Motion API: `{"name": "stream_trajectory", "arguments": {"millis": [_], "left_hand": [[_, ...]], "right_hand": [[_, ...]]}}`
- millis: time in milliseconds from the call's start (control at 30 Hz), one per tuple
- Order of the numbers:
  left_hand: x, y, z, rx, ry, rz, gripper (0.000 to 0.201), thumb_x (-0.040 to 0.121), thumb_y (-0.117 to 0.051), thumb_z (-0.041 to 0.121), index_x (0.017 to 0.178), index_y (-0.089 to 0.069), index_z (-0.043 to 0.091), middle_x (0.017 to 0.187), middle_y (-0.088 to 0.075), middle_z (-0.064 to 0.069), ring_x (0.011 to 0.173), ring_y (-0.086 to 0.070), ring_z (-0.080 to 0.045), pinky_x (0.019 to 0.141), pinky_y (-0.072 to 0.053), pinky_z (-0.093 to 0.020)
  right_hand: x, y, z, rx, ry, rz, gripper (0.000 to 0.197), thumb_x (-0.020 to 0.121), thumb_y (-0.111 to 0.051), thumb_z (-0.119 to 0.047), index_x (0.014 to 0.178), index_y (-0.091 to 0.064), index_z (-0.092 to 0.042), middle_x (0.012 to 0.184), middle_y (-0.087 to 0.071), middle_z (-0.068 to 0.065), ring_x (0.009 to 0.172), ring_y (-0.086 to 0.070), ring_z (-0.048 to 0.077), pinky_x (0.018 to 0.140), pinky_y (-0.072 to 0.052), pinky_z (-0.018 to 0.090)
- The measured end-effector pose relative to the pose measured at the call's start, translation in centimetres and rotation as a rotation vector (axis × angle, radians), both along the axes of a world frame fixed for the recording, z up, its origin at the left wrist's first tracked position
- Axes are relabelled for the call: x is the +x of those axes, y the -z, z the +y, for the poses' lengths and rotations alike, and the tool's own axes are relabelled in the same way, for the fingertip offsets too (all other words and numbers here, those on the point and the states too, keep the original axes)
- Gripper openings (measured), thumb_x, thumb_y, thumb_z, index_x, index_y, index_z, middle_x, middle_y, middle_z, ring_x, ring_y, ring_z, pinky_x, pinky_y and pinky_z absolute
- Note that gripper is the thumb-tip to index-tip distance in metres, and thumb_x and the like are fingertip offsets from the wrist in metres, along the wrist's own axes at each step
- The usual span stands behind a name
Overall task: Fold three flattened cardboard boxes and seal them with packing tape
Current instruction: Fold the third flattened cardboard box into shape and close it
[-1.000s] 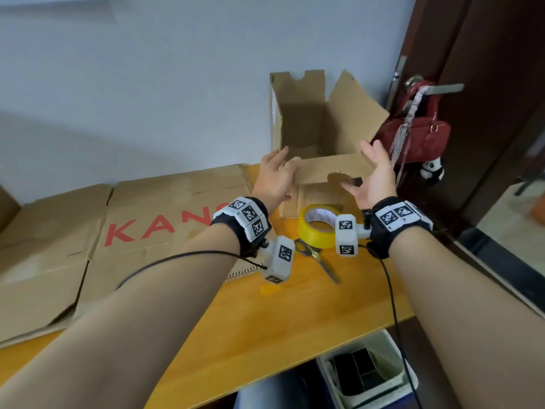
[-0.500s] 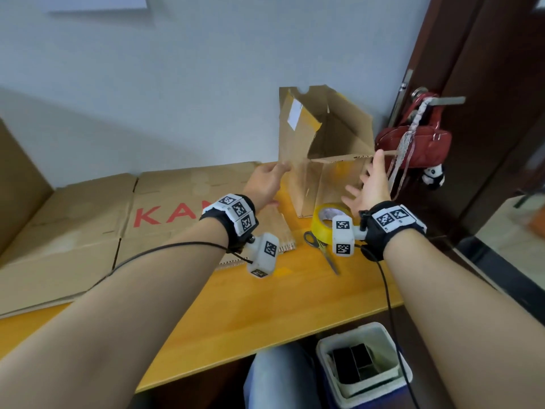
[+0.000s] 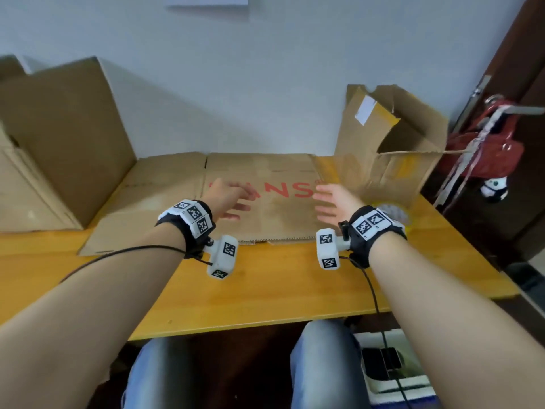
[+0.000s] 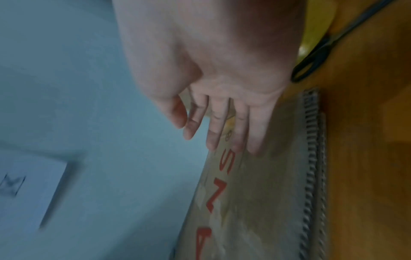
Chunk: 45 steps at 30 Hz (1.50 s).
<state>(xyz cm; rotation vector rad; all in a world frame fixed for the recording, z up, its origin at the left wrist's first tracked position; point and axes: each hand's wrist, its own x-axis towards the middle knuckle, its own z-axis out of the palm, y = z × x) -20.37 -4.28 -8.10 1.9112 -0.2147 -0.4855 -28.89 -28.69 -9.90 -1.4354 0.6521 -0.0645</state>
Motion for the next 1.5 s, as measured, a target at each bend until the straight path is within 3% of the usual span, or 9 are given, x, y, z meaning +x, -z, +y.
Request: {"name": "stream_trajectory", "arguments": {"millis": [100, 200, 267, 400, 600, 833, 967, 1300, 1500], "left_hand": [[0.7, 1.2, 4.0, 0.069, -0.049, 0.105, 0.016, 0.098, -0.054, 0.009, 0.101, -0.070, 0.012, 0.094, -0.073, -0.003, 0.076, -0.069, -0.021, 0.060, -0.053, -0.032], [1.0, 2.5, 7.0, 0.063, -0.121, 0.231, 0.010, 0.095, -0.051, 0.006, 0.092, -0.058, 0.000, 0.076, -0.065, -0.015, 0.055, -0.057, -0.025, 0.043, -0.043, -0.027], [1.3, 3.4, 8.4, -0.012, -0.261, 0.219, 0.013, 0.093, -0.044, -0.001, 0.084, -0.053, 0.002, 0.075, -0.063, -0.016, 0.057, -0.057, -0.026, 0.045, -0.045, -0.029], [1.0, 4.8, 9.7, -0.169, -0.406, 0.266, 0.010, 0.100, -0.048, 0.008, 0.094, -0.055, 0.004, 0.081, -0.060, -0.011, 0.068, -0.061, -0.024, 0.062, -0.056, -0.038], [1.3, 6.9, 11.3, -0.284, -0.460, 0.392, 0.024, 0.104, -0.036, 0.003, 0.090, -0.054, -0.003, 0.090, -0.065, -0.019, 0.078, -0.071, -0.027, 0.053, -0.061, -0.034], [2.4, 7.8, 11.9, -0.201, -0.423, 0.444, 0.037, 0.106, -0.038, 0.020, 0.086, -0.063, 0.000, 0.077, -0.076, -0.009, 0.075, -0.076, -0.015, 0.056, -0.061, -0.029], [2.5, 7.8, 11.7, -0.187, -0.400, 0.384, 0.023, 0.107, -0.035, 0.018, 0.113, -0.055, 0.007, 0.073, -0.075, -0.007, 0.069, -0.076, -0.022, 0.045, -0.056, -0.029], [2.8, 7.7, 11.6, -0.122, -0.370, 0.368, 0.026, 0.106, -0.035, 0.020, 0.122, -0.054, 0.015, 0.074, -0.077, -0.002, 0.069, -0.076, -0.018, 0.047, -0.056, -0.028], [3.0, 8.1, 11.3, -0.095, -0.386, 0.336, 0.027, 0.106, -0.035, 0.021, 0.123, -0.055, 0.014, 0.070, -0.076, -0.004, 0.064, -0.075, -0.018, 0.045, -0.056, -0.028]], "right_hand": [[1.4, 0.3, 4.2, -0.392, -0.169, 0.038, 0.018, 0.098, -0.060, -0.026, 0.112, -0.069, -0.020, 0.122, -0.069, 0.000, 0.123, -0.057, 0.024, 0.098, -0.044, 0.037], [2.4, 1.5, 7.4, -0.793, -0.476, 0.081, 0.033, 0.098, -0.062, -0.022, 0.130, -0.066, -0.015, 0.141, -0.060, 0.003, 0.132, -0.051, 0.020, 0.109, -0.037, 0.034], [3.4, 2.1, 9.1, -0.906, -0.575, 0.141, 0.045, 0.095, -0.066, -0.022, 0.138, -0.059, -0.014, 0.147, -0.054, 0.004, 0.137, -0.047, 0.022, 0.114, -0.034, 0.037], [5.0, 3.0, 11.2, -0.977, -0.660, 0.241, 0.076, 0.085, -0.079, -0.027, 0.151, -0.044, -0.014, 0.154, -0.046, 0.006, 0.140, -0.044, 0.025, 0.112, -0.036, 0.037], [6.7, 4.6, 11.8, -1.171, -0.776, 0.321, 0.108, 0.066, -0.090, -0.047, 0.155, -0.034, -0.021, 0.154, -0.043, 0.005, 0.133, -0.049, 0.028, 0.106, -0.045, 0.040], [7.3, 4.1, 11.5, -1.319, -0.868, 0.326, 0.107, 0.064, -0.090, -0.052, 0.151, -0.035, -0.021, 0.141, -0.050, 0.007, 0.117, -0.056, 0.026, 0.082, -0.045, 0.031], [8.2, 2.9, 11.9, -1.450, -0.970, 0.355, 0.098, 0.056, -0.088, -0.061, 0.135, -0.049, -0.018, 0.125, -0.063, 0.007, 0.105, -0.063, 0.026, 0.087, -0.055, 0.041], [8.7, 2.6, 12.6, -1.602, -1.085, 0.414, 0.079, 0.071, -0.084, -0.032, 0.132, -0.038, -0.012, 0.078, -0.056, 0.005, 0.063, -0.056, 0.019, 0.051, -0.049, 0.032], [8.3, 4.9, 14.0, -1.712, -1.069, 0.406, 0.089, 0.079, -0.074, -0.010, 0.149, -0.020, -0.005, 0.111, -0.059, 0.017, 0.063, -0.056, 0.022, 0.046, -0.049, 0.034]]}}
